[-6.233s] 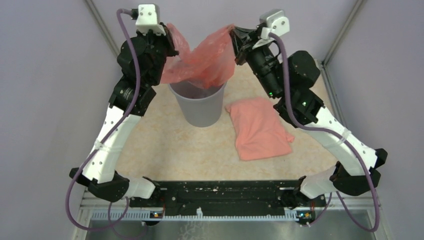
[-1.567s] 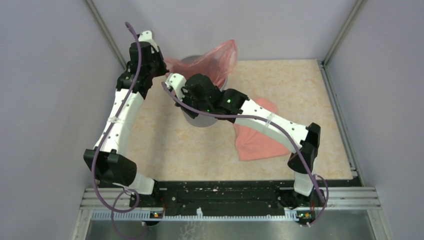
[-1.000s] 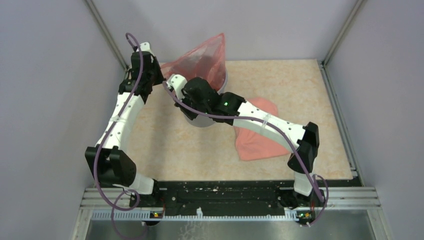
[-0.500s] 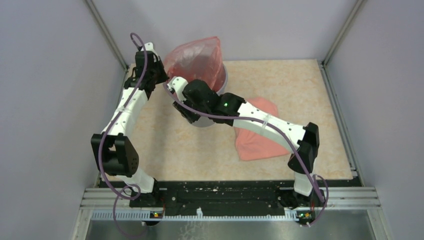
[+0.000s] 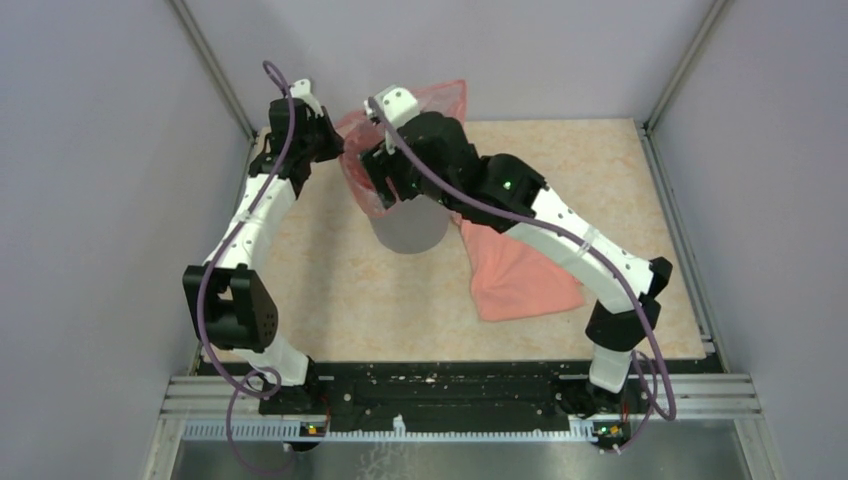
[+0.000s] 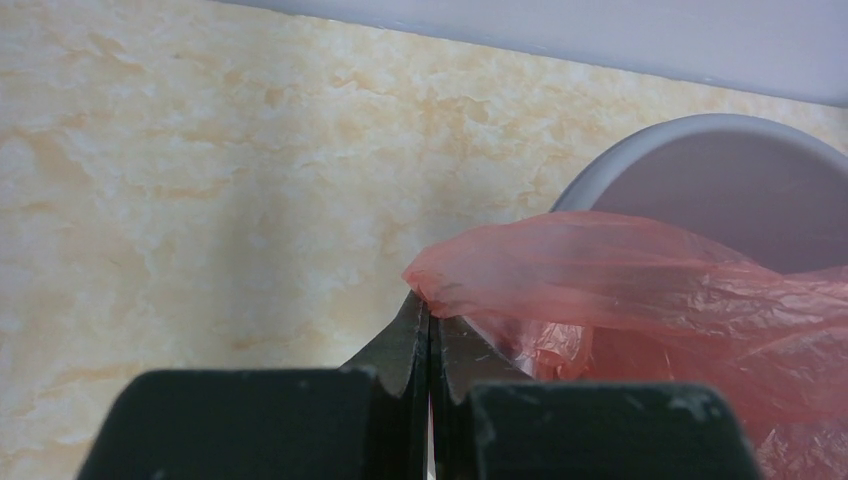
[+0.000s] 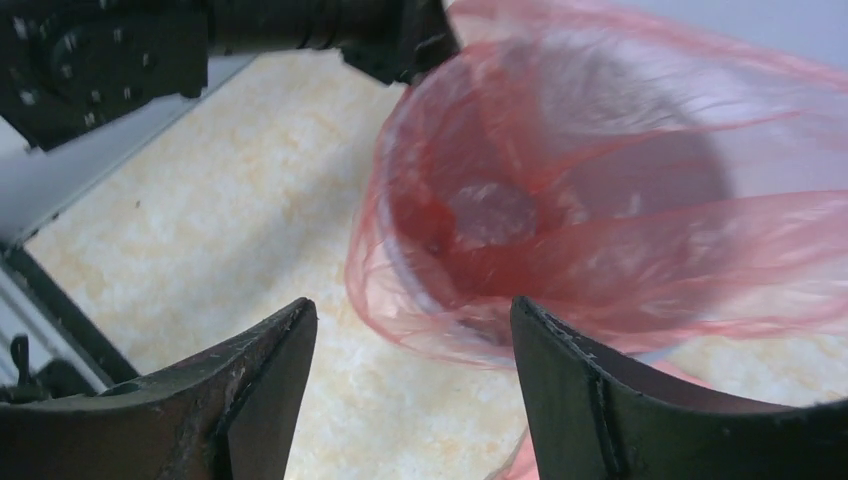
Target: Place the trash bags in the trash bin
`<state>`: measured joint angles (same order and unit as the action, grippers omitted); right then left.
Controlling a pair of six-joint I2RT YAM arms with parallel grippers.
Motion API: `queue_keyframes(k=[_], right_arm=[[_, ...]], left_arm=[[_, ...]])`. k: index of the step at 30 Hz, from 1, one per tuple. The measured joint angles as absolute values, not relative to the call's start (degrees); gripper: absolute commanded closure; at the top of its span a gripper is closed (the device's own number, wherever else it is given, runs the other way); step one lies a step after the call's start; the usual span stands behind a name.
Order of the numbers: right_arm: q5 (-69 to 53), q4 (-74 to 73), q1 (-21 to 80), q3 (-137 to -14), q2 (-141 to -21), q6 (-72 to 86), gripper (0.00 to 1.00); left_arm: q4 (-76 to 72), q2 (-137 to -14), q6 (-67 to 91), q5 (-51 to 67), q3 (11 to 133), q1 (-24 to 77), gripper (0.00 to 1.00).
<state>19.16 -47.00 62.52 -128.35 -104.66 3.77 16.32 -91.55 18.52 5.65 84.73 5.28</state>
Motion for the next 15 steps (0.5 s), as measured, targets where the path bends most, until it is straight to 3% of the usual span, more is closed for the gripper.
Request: queue_keyframes(k=[6, 15], right_arm=[[24.4, -49.6, 59.2, -136.1, -104.4, 4.1, 0.28], [35.9, -55.2, 54.1, -135.7, -107.0, 4.1, 0.26]], left_arm=[[16.2, -93.0, 18.5, 7.9, 84.8, 5.5, 1.0], [16.3, -93.5, 18.3, 8.6, 85.2, 6.9, 1.0]])
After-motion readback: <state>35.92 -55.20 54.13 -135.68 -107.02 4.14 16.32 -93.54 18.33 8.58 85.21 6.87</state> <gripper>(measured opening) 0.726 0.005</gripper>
